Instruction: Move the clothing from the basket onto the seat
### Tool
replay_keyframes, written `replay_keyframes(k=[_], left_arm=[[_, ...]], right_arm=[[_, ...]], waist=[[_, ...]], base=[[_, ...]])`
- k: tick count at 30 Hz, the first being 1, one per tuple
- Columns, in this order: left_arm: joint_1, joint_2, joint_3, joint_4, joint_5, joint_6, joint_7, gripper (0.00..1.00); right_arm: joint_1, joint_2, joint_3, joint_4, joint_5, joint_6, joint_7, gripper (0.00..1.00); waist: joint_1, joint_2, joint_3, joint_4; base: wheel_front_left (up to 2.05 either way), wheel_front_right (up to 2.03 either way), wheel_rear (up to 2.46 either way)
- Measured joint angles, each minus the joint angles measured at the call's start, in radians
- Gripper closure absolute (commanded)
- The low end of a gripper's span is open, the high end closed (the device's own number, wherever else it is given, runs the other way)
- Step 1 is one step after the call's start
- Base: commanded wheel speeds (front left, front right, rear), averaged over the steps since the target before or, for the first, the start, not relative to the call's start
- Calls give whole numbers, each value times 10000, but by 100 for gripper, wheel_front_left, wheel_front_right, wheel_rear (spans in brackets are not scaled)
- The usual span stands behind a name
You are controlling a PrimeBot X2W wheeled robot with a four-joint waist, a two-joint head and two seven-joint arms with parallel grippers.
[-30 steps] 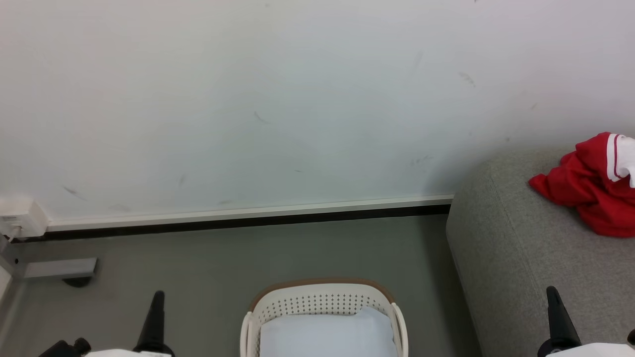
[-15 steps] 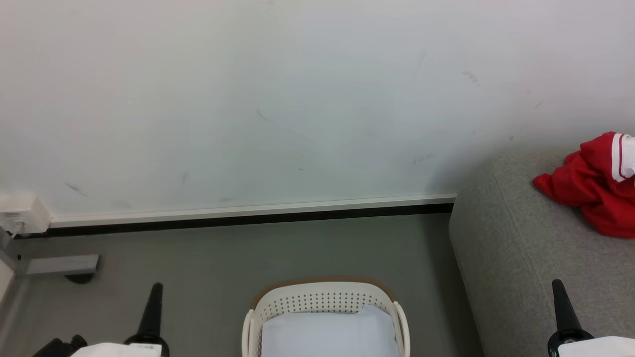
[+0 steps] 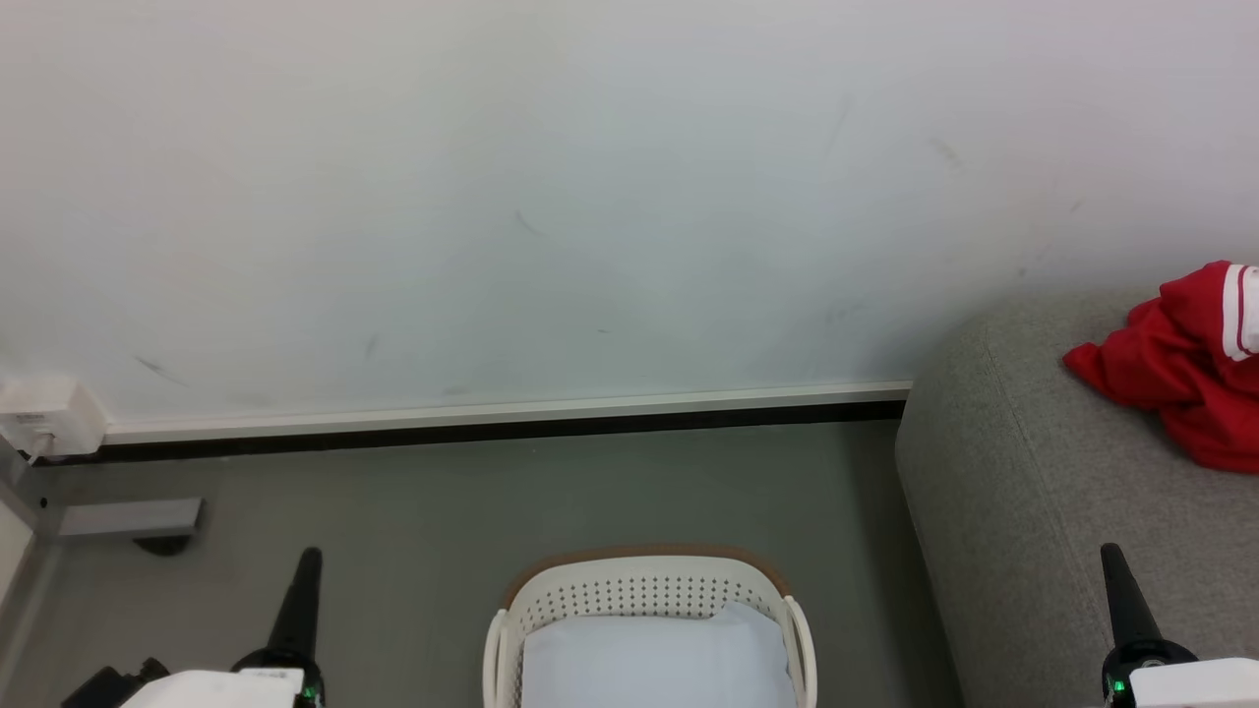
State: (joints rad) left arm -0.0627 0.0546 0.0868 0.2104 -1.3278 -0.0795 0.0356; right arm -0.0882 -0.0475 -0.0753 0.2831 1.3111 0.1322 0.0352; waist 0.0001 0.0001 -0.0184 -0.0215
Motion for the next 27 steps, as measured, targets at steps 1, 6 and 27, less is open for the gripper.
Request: replay_keyframes(k=[1,6,27], left_arm=[[-8,-4,8,-6,-71,4,27,100],[-87,-10,44,-36,-435,10,134,100],[-300,-42,198,-165,-1979,27,556,100]], right_arm=[[-15,-2,-10,-12,84,0,35,100],[-75,-15,-50,-48,514,0,142,100],[-250,-63,-213,-171,2121,-4,510,100]], waist=[[-1,0,4,6],[0,0,25,32],[0,0,111,143]], base=[[0,0,0],[0,0,0],[0,0,0]])
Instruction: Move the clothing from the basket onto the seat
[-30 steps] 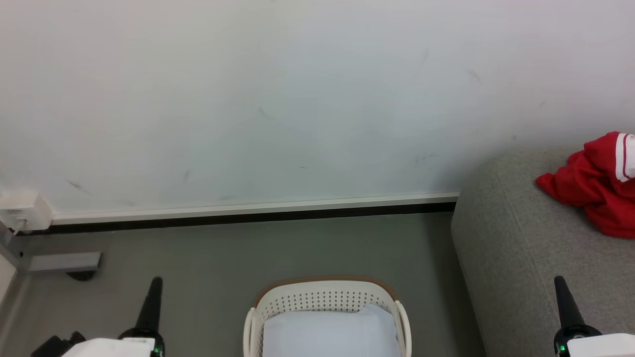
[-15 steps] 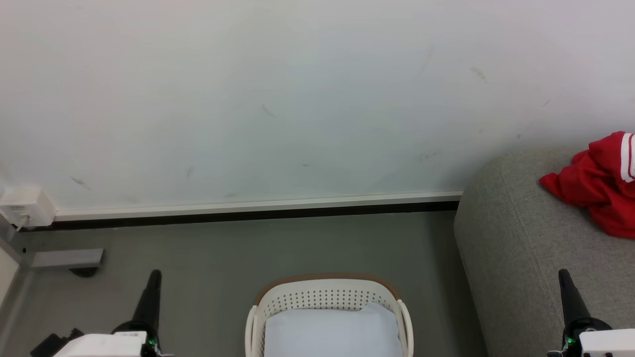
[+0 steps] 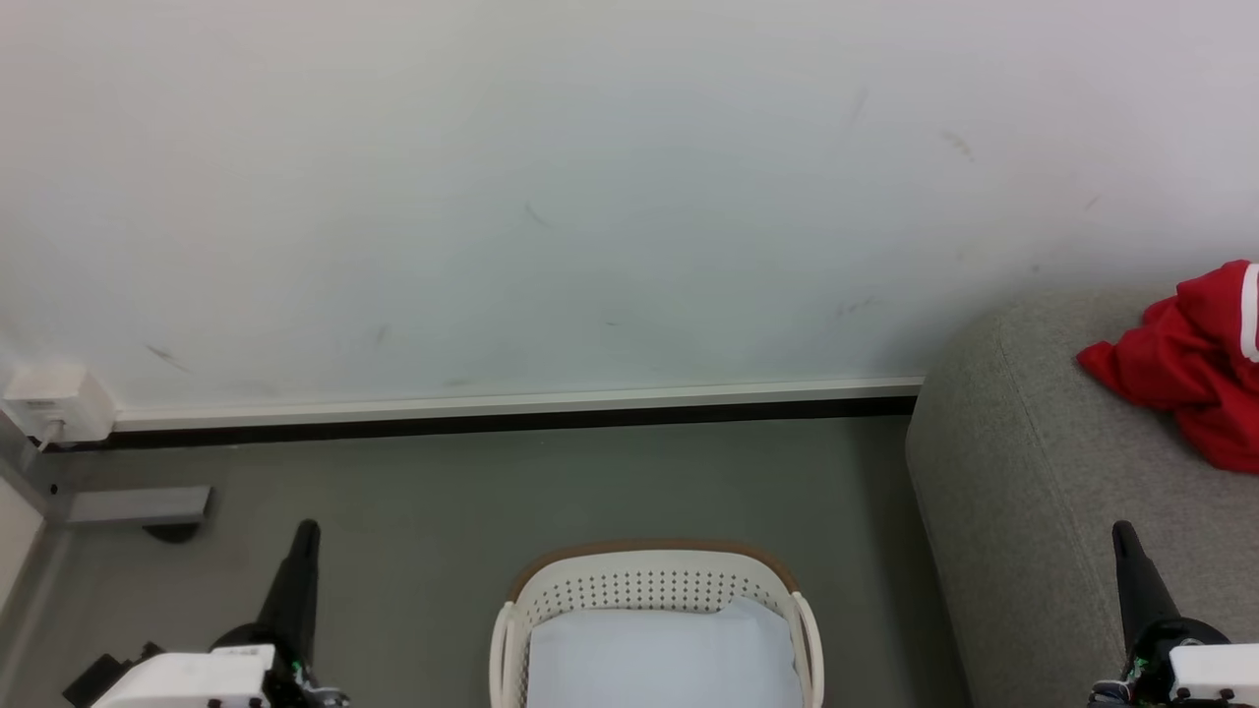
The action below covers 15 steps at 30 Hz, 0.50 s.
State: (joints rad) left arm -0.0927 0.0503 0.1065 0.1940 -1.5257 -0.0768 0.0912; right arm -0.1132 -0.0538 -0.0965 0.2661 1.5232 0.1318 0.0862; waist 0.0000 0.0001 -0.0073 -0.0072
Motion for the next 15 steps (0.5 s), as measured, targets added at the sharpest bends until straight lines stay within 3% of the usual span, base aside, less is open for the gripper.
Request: replay_keyframes(k=[15], left_arm=[[-111,-12,86,-67,-784,42,222,100]], right_arm=[[-85,-31,-71,-67,988,0,192,100]], waist=[[0,0,53,70]], base=[[0,0,0]])
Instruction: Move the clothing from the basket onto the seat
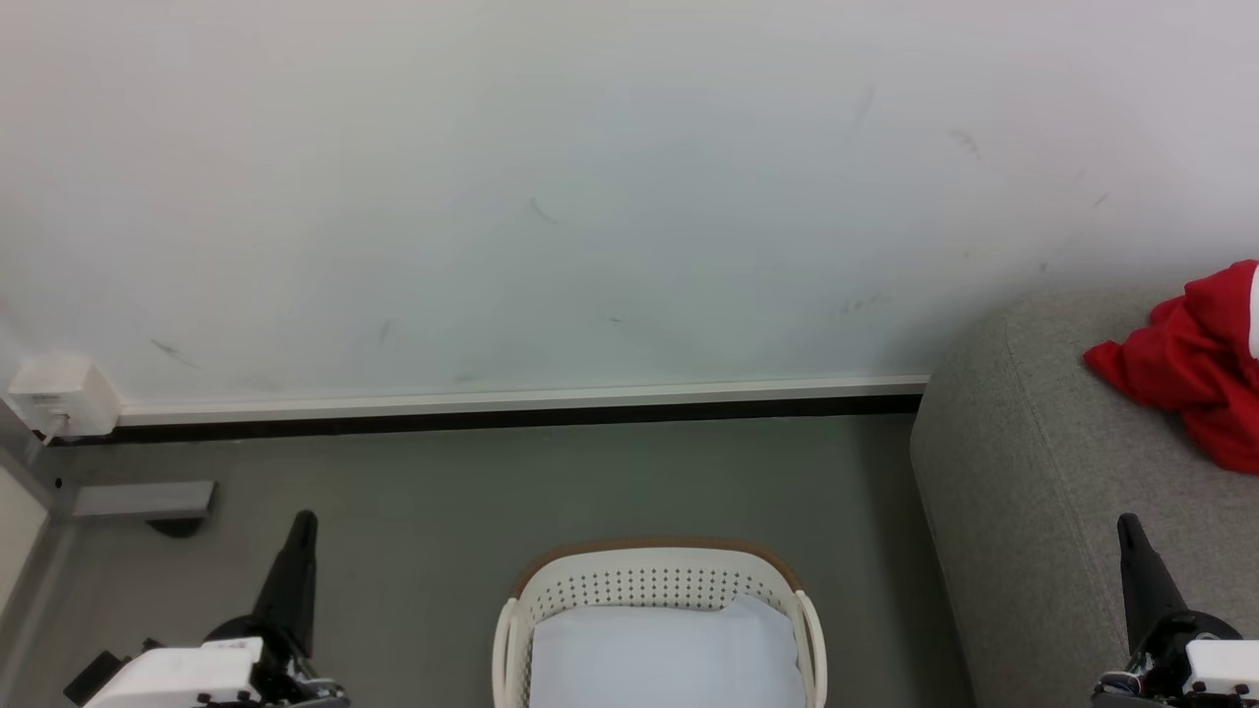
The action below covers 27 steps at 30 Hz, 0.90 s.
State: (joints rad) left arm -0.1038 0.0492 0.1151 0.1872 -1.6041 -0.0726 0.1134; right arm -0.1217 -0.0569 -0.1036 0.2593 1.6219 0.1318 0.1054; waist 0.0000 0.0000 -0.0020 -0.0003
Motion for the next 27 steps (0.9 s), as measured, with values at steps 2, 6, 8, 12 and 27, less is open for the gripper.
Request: replay_keyframes(k=[2,6,8,12,27], left_arm=[[0,0,0,0,0,0,0,100],[-1,-2,2,0,0,0,0,100],[-1,-2,2,0,0,0,0,100],[-1,-2,2,0,0,2,0,100],[-2,-2,2,0,-2,0,0,100]], right_arm=[[-1,-4,2,0,0,0,0,100],[-1,-8,4,0,0,0,-2,100],[-1,-12,6,0,2,0,-2,100],[-1,-15,12,0,2,0,-6,100],[-1,-46,38,-2,44,0,-12,100]], waist=[[0,0,0,0],[0,0,0,0],[0,0,0,0],[0,0,0,0],[0,0,0,0]], base=[[0,0,0],[0,0,0],[0,0,0],[0,0,0],[0,0,0]])
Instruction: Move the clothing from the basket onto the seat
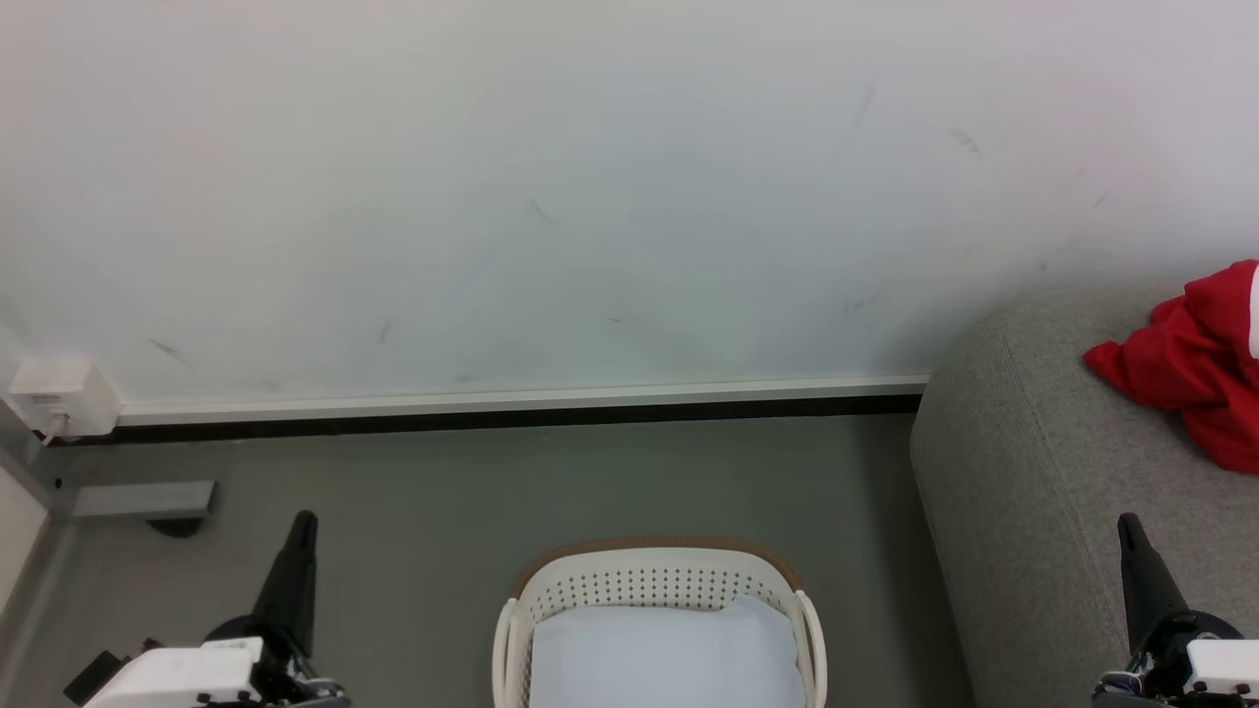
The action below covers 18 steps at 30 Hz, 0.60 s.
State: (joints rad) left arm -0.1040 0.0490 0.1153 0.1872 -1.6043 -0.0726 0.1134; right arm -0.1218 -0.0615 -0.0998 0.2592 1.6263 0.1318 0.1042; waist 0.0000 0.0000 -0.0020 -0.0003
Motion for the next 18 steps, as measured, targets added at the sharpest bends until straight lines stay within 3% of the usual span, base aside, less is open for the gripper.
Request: replay_keyframes(k=[18], left_arm=[[0,0,0,0,0,0,0,100]], right_arm=[[0,-23,40,0,21,0,-15,100]], waist=[[0,0,0,0]], base=[[0,0,0]])
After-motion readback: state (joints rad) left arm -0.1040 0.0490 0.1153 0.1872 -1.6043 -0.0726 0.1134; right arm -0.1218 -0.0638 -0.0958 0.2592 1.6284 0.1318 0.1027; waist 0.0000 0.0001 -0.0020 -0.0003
